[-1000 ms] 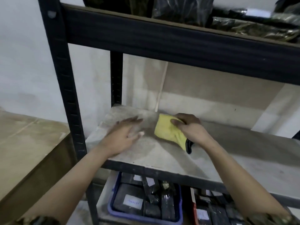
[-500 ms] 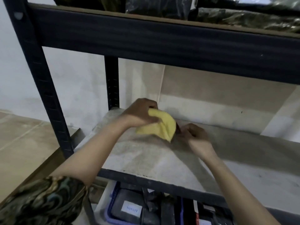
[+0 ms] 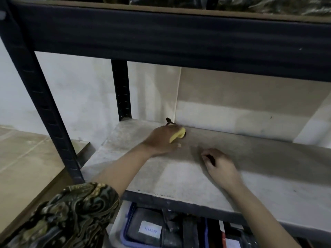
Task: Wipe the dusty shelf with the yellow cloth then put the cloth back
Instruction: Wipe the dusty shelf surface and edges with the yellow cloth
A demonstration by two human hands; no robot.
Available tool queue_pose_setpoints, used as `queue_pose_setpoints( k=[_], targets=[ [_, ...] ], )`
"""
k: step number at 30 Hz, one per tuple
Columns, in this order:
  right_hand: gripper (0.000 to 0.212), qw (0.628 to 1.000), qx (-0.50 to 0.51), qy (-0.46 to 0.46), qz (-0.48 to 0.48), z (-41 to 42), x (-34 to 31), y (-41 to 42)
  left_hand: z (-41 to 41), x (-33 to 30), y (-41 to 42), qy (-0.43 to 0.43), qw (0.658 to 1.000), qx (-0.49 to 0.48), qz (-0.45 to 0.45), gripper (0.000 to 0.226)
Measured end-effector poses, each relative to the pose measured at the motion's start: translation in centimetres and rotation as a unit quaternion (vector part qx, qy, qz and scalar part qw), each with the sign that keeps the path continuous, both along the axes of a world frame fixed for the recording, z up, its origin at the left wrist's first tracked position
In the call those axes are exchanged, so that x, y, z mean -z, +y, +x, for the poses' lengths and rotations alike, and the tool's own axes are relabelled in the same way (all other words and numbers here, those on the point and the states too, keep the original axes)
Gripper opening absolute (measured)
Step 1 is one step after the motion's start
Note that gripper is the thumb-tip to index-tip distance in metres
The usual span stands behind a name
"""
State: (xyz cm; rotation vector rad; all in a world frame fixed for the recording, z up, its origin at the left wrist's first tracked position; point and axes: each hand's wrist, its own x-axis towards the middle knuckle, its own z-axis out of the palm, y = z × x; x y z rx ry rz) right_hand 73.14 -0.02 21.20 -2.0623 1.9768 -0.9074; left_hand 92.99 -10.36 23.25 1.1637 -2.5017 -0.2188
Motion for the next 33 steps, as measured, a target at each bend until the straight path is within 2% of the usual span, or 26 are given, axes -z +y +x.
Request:
queue_pose_setpoints(
  k=[2, 3, 7, 9, 11, 15, 17, 20, 22, 26, 29, 33],
  targets=[
    [0.017, 1.0, 0.0, 0.01, -0.002, 0.2, -0.1, 0.0, -0.5, -0.1, 0.0, 0.017, 0.998, -0.053, 0.04, 0.069],
    [0.017, 1.0, 0.0, 0.018, -0.002, 0.3, -0.1, 0.0, -1.0, 0.0, -0.2, 0.011, 0.995, -0.091, 0.046, 0.074],
    [0.017, 1.0, 0.001, 0.028, 0.003, 0.6, -0.3, 0.1, -3.0, 0.9, -0.5, -0.046, 0.985, -0.161, 0.046, 0.051],
    [0.016, 1.0, 0.004, 0.022, 0.004, 0.6, -0.4, 0.1, -3.7, 1.0, -0.3, 0.003, 0.982, -0.182, 0.047, 0.042],
    [0.016, 1.0, 0.002, 0.023, 0.004, 0.5, -0.3, 0.0, -3.8, 0.0, -0.2, 0.057, 0.976, -0.21, 0.008, 0.043],
    [0.015, 1.0, 0.0, 0.021, 0.0, 0.4, 0.0, -0.2, -3.4, -1.8, -3.1, 0.086, 0.962, -0.252, -0.053, 0.057],
    [0.014, 1.0, -0.002, 0.015, -0.003, 0.2, 0.0, -0.4, -4.2, -1.2, -3.5, 0.052, 0.964, -0.259, -0.016, 0.056],
    [0.013, 1.0, -0.01, 0.007, -0.006, 0.0, 0.1, -0.6, -6.0, 1.3, -2.2, -0.047, 0.978, -0.2, 0.038, 0.051],
    [0.012, 1.0, -0.015, 0.002, -0.015, 0.0, 0.3, -0.6, -6.3, 2.3, -1.8, -0.074, 0.981, -0.173, 0.042, 0.051],
    [0.013, 0.999, -0.029, -0.006, -0.019, -0.1, 0.2, -0.8, -5.9, 1.9, -2.7, -0.082, 0.976, -0.194, 0.046, 0.054],
    [0.013, 0.999, -0.032, -0.014, -0.018, -0.2, 0.2, -0.7, -6.7, 1.4, -2.7, -0.077, 0.957, -0.265, 0.089, 0.066],
    [0.015, 0.999, -0.037, -0.022, -0.009, -0.3, 0.2, -0.5, -7.3, 1.1, -2.4, -0.06, 0.937, -0.327, 0.105, 0.067]
  ],
)
